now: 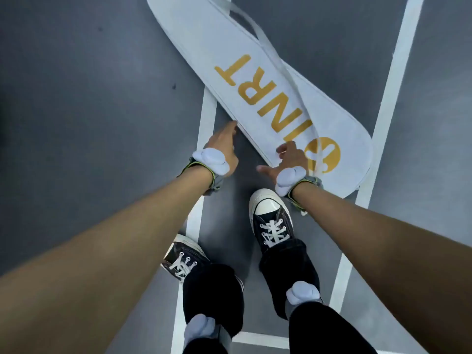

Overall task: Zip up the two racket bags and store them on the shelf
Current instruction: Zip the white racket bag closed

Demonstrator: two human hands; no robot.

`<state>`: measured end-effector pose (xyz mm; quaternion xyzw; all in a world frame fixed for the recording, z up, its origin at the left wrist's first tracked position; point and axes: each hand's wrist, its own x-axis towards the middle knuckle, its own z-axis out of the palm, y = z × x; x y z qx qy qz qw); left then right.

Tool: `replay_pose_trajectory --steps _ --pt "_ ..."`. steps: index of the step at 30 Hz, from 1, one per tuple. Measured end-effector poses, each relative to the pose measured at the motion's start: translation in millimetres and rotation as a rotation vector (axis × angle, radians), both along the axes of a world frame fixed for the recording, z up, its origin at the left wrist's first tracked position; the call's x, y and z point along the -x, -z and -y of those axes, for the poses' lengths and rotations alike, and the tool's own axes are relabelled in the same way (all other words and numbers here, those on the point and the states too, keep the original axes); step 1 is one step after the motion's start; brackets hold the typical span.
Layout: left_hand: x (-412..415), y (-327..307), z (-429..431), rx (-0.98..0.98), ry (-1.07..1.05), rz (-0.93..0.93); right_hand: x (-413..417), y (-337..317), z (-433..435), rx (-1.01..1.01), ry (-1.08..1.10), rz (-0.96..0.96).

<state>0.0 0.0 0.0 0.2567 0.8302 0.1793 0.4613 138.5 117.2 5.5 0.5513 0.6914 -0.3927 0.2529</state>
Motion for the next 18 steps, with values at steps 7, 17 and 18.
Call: replay_pose_trajectory --steps 7,17,18 --pt "-8.7 25.1 -1.7 -0.119 -0.068 0.037 5.6 20.9 -0.6 -0.162 -0.112 -0.131" --pt "-16.1 -13.4 -9.0 -0.162 -0.059 0.043 0.8 -6.9 -7.8 -0.365 -0.12 -0.091" --pt "-14.4 -18.4 -10.2 -0.164 -0.05 0.018 0.8 -15.2 -7.7 -0.415 -0.081 -0.096"
